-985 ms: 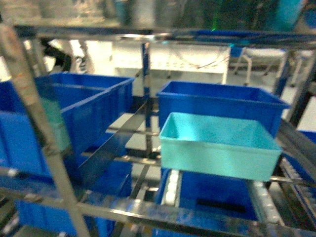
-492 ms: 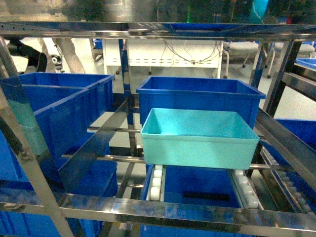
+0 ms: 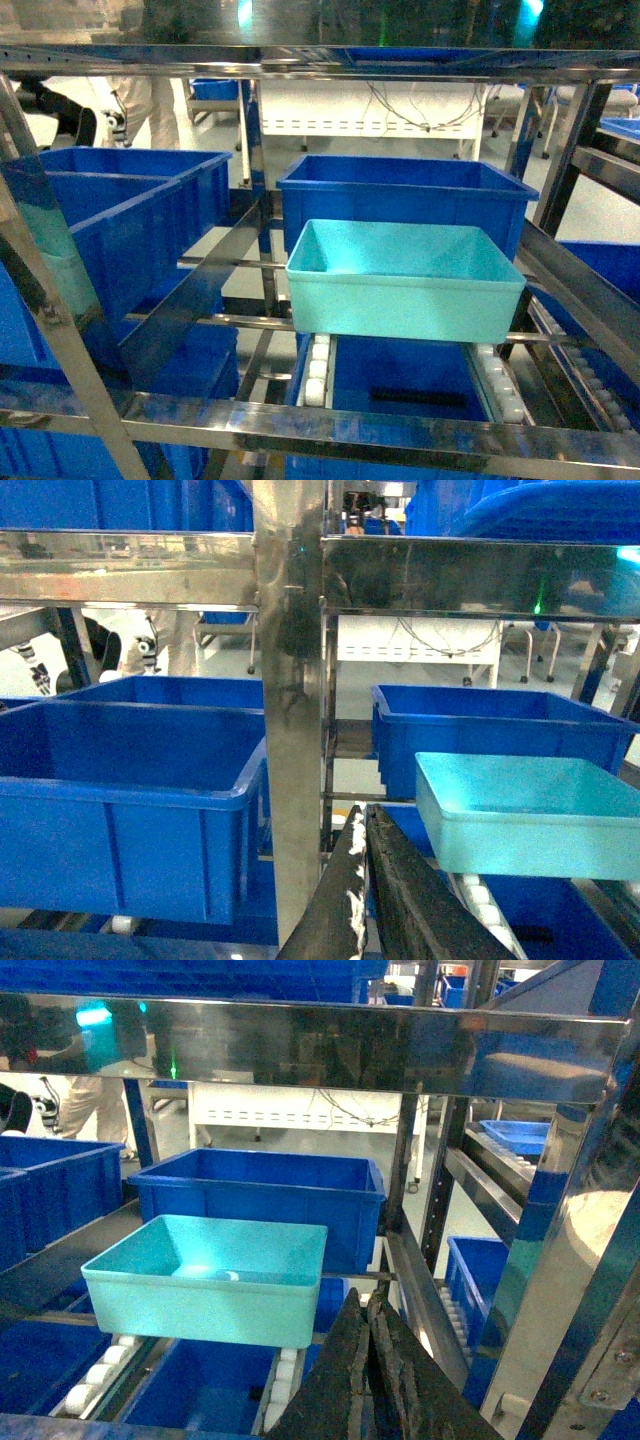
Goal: Organize blue bins on left shelf correctly
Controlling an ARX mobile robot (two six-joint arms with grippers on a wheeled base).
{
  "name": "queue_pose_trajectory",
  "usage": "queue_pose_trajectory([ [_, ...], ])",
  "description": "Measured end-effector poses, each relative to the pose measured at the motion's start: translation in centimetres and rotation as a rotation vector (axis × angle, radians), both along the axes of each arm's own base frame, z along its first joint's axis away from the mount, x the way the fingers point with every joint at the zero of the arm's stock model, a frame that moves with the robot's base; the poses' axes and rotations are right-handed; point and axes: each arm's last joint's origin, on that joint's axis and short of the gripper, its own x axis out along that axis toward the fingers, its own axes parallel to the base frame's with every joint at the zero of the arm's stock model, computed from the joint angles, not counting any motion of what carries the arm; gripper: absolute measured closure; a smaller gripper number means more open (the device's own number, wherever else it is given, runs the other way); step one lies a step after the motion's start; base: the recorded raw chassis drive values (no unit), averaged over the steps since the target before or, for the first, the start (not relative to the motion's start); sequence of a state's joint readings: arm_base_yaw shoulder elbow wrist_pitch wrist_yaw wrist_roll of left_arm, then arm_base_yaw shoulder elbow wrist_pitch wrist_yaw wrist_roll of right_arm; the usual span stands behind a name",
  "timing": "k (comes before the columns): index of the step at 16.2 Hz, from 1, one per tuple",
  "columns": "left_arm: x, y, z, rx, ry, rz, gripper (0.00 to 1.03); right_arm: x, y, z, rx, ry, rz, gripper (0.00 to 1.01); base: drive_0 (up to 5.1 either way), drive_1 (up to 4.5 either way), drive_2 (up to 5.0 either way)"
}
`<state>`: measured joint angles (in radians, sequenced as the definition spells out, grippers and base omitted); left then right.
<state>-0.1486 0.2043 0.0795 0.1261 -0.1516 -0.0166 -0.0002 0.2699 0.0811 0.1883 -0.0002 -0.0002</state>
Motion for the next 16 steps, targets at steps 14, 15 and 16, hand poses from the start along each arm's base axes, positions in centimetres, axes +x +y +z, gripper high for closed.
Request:
queue_pose_trajectory([
  [14,-1.1,1.2,-1.9,0.003,0.000,-0.005,1.01,-1.7,0.0,-1.9,0.000,-0.004,0.000,0.99,0.0,0.00,0.0],
  [15,-1.1,1.2,-1.9,0.003,0.000,-0.005,1.01,-1.7,0.0,-1.9,0.000,-0.005,0.000,0.99,0.0,0.00,0.0],
  [16,-1.1,1.2,-1.9,0.002,0.000,-0.005,1.01,-1.7,0.0,-1.9,-0.001,-0.006,0.000,0.99,0.0,0.00,0.0],
])
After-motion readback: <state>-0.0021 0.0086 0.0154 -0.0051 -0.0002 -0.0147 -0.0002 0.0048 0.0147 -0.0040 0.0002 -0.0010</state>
